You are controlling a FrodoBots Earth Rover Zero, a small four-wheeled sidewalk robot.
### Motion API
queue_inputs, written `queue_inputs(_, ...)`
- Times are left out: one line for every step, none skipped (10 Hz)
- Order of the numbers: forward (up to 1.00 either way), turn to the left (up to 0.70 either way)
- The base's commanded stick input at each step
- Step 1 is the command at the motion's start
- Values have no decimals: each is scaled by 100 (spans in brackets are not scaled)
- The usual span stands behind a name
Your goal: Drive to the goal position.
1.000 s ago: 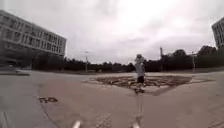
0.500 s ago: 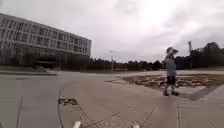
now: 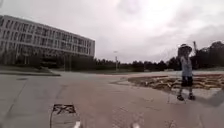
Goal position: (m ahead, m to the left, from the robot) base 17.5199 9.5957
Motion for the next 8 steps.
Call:
queue_inputs(70,0)
queue_inputs(70,0)
queue_inputs(70,0)
queue_inputs(70,0)
queue_inputs(70,0)
queue_inputs(70,0)
queue_inputs(70,0)
queue_inputs(70,0)
